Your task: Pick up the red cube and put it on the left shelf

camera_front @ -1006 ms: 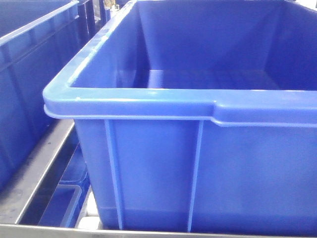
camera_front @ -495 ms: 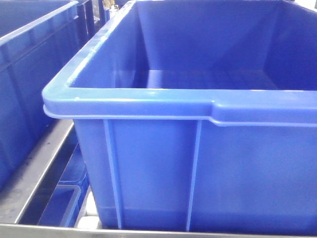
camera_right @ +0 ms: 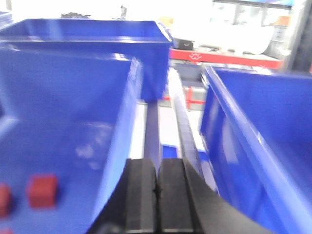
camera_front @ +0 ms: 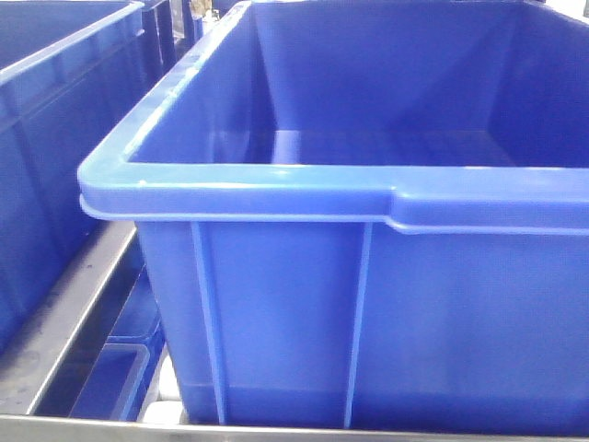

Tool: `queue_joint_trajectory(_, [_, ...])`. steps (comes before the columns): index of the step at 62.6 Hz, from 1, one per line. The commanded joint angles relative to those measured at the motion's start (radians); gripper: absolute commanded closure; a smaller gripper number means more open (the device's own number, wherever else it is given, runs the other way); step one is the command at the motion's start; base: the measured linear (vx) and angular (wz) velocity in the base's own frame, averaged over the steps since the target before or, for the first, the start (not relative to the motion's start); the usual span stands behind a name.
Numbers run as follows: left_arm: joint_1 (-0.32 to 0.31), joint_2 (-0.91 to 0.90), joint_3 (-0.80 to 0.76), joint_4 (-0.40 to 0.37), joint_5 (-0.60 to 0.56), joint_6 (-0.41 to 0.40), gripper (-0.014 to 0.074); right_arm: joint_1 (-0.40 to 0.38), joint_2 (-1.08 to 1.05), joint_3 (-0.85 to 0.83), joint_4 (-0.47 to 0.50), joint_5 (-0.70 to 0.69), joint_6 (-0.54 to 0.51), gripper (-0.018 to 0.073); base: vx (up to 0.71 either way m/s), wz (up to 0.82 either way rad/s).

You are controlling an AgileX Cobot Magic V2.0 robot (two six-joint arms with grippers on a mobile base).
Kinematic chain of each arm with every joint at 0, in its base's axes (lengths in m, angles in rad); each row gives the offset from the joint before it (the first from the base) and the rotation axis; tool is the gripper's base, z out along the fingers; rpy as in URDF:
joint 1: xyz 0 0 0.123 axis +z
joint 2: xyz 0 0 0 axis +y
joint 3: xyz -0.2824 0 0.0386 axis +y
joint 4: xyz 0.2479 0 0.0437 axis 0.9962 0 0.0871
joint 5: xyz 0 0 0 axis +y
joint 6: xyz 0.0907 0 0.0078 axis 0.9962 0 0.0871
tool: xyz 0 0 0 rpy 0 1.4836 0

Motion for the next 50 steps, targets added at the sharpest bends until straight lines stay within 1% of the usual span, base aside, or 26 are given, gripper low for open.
queue_joint_trajectory(1, [-0.006, -0.012, 0.024, -0.004, -0.067, -0.005, 0.0495, -0.007, -0.012, 0.052, 0.021, -0.188, -0.007, 0.0514, -0.04, -0.24])
queue_joint_trajectory(6, [-0.006, -0.012, 0.024, -0.004, -0.067, -0.005, 0.0495, -0.007, -0.012, 0.117, 0.076, -0.297, -0.001, 0.0514, 0.0, -0.02])
queue_joint_trajectory(9, [-0.006, -0.012, 0.024, -0.004, -0.067, -0.005, 0.0495, -0.007, -0.012, 0.111, 0.085, -0.266, -0.001, 0.0514, 0.03, 0.17])
queue_joint_trajectory(50, [-0.006, -0.012, 0.024, -0.004, -0.067, -0.005, 0.0495, -0.007, -0.018, 0.111, 0.08, -0.26, -0.001, 0.0514, 0.0, 0.01])
